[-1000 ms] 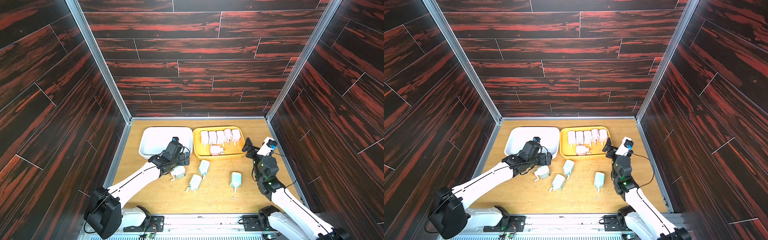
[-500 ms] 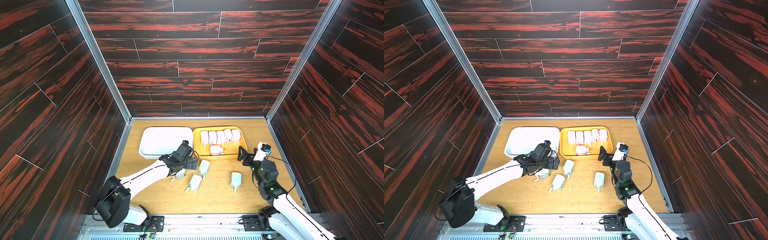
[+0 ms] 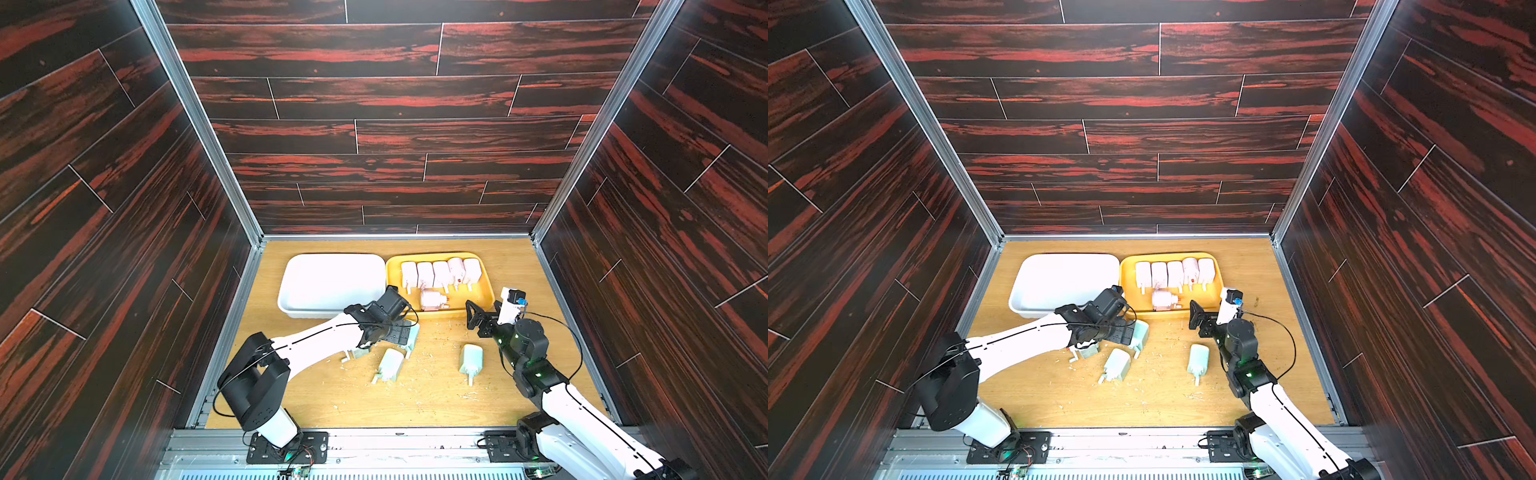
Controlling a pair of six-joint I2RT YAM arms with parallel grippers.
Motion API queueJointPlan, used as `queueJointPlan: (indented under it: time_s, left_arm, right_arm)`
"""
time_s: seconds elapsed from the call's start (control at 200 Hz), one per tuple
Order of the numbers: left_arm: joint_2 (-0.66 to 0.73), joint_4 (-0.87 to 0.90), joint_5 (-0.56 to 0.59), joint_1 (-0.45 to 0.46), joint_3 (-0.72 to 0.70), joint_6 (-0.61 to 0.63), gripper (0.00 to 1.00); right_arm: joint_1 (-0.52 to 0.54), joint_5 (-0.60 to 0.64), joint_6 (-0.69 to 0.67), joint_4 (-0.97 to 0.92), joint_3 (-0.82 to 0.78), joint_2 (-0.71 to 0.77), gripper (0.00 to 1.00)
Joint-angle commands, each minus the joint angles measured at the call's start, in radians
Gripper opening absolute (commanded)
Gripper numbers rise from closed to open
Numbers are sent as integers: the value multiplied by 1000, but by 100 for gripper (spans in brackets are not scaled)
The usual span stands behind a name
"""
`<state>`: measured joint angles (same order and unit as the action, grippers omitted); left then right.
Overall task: Place the pencil sharpeners by color into the storage box
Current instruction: Pick up the pencil sharpener from the center of the board.
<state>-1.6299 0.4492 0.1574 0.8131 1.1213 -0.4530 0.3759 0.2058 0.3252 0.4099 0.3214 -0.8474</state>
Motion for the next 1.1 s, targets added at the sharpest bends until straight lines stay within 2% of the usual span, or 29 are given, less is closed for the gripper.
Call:
queueJointPlan:
  time_s: [0.0, 0.266, 0.371, 0.531, 0.872, 1.097]
  left_arm:
    - [-25, 24, 59, 40, 48, -9, 100]
    - [-115, 28, 78, 93, 120, -24, 98]
    - [-152, 17, 79, 100, 121, -36, 95]
    - [-165, -5, 65, 101, 111, -45, 83]
    - [-199, 17, 90, 104, 140, -12, 78]
    - [-194, 13, 91, 108, 144, 4, 56]
  right_arm:
    - [6, 2, 9, -18, 16, -10, 98]
    - [6, 39, 22, -69, 38, -19, 98]
    - [7, 21, 18, -71, 38, -11, 98]
    - [6, -2, 15, -65, 34, 5, 98]
    - [7, -11, 9, -75, 35, 33, 98]
    - [6, -13, 11, -69, 32, 25, 98]
